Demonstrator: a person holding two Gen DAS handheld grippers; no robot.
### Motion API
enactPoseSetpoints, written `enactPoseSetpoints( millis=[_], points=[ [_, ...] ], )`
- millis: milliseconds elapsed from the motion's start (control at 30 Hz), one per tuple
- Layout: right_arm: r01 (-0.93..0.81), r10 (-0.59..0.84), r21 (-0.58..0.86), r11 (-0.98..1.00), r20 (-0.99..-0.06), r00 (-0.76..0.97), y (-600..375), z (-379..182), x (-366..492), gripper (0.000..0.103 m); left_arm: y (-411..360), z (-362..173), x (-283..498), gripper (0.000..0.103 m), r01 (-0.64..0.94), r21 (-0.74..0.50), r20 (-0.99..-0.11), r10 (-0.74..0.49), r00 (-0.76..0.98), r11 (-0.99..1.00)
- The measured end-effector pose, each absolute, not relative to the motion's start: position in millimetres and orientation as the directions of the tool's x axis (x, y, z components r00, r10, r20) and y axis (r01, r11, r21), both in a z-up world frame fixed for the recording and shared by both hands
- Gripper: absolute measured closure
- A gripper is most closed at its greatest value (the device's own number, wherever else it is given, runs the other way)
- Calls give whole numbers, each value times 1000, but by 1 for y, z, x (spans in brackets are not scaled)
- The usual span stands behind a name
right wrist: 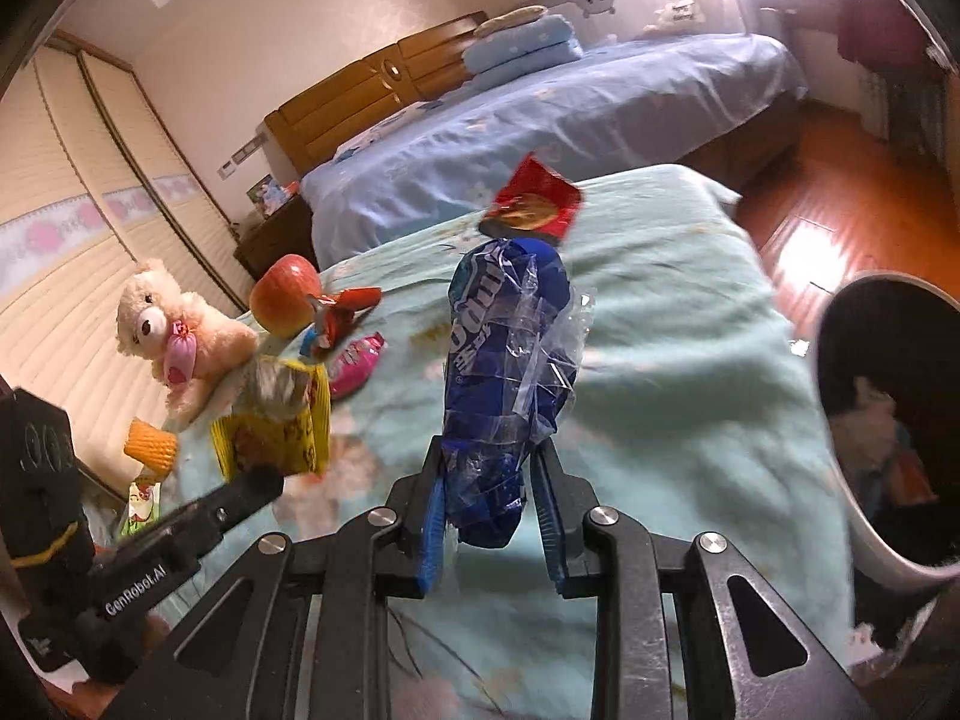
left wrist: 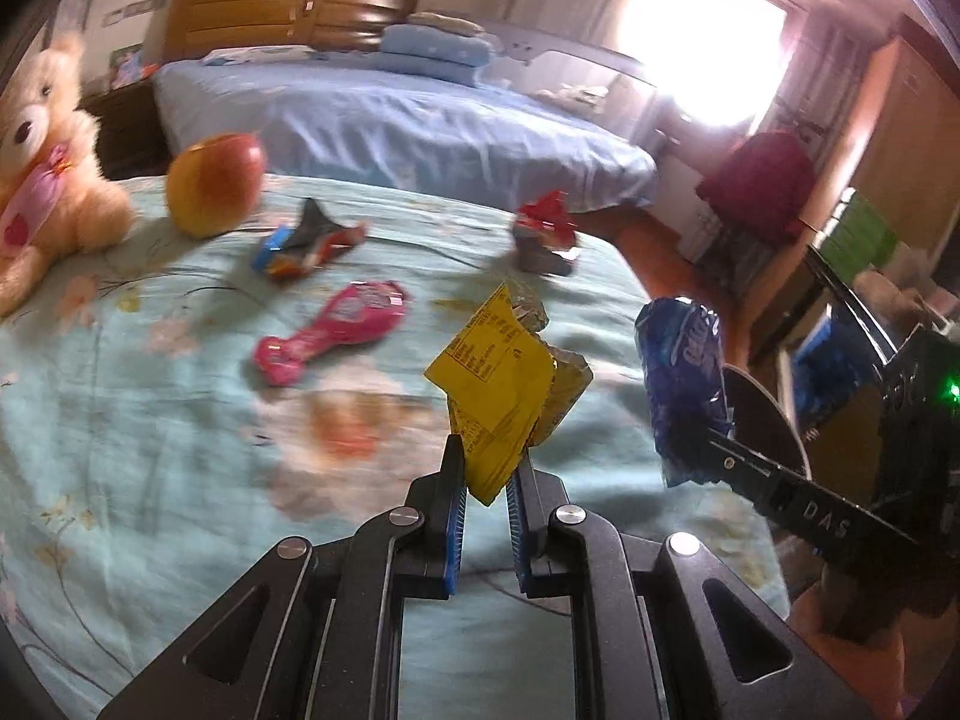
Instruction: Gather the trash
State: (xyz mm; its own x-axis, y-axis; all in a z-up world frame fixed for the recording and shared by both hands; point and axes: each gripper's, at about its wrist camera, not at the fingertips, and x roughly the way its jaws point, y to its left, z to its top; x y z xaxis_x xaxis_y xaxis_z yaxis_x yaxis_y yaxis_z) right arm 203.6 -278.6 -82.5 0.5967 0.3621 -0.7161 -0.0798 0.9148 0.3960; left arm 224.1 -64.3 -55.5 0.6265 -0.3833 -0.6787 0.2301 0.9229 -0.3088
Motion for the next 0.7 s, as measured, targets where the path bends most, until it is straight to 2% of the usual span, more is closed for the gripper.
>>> enactPoseSetpoints(
  millis=[700],
  points=[
    [39,259,366,930,-726,637,-349,-82,154,76,-135,-65,209,92,335,-281,-712,-429,556,899]
  ],
)
